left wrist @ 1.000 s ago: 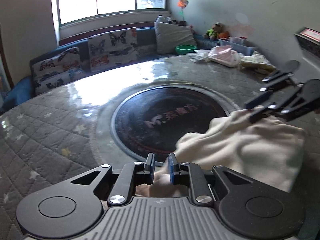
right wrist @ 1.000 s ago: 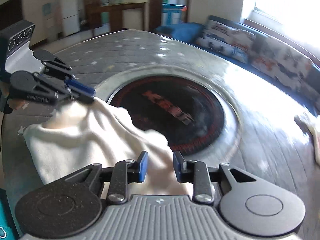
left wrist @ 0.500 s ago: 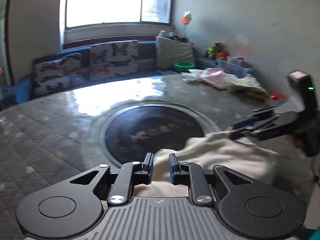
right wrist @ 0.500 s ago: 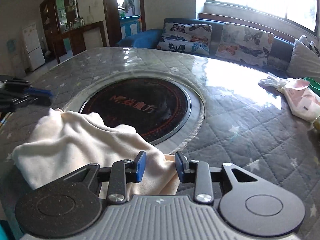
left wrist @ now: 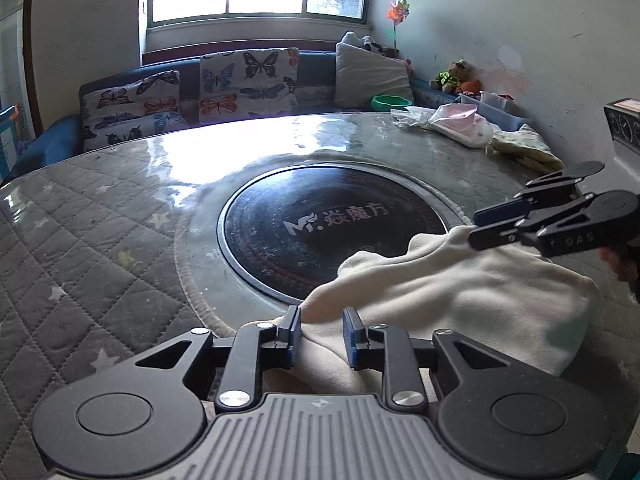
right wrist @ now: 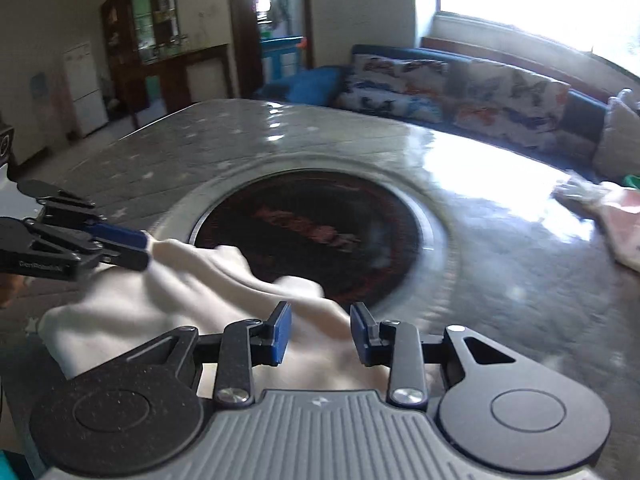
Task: Fold clothes
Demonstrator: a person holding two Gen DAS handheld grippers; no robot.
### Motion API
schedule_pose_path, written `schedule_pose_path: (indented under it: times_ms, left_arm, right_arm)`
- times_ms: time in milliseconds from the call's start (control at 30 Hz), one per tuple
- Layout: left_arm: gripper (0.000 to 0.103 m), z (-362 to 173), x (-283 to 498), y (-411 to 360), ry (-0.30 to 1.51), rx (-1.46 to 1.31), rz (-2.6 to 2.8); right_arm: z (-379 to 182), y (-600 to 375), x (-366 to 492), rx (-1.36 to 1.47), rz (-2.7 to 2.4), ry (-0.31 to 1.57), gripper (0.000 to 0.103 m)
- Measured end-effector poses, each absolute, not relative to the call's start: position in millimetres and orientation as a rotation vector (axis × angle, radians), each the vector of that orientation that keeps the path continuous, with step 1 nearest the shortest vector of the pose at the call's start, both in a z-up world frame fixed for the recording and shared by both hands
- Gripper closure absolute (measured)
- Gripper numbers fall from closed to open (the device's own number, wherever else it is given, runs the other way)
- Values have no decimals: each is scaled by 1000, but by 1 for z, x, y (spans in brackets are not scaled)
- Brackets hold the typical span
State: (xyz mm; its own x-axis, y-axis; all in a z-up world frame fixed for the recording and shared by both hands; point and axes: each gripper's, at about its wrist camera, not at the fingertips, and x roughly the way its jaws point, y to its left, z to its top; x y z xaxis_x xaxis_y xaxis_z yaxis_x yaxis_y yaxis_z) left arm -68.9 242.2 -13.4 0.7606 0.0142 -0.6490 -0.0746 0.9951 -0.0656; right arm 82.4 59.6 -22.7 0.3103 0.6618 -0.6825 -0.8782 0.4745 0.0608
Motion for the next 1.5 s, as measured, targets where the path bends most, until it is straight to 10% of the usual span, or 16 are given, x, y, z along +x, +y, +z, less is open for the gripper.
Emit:
schedule_pose_path:
  times_ms: [1500]
  left_arm:
    - [61, -17, -24, 228, 671, -78, 88]
  right_arm:
    - [-32, 92, 46, -384, 1058, 636, 58]
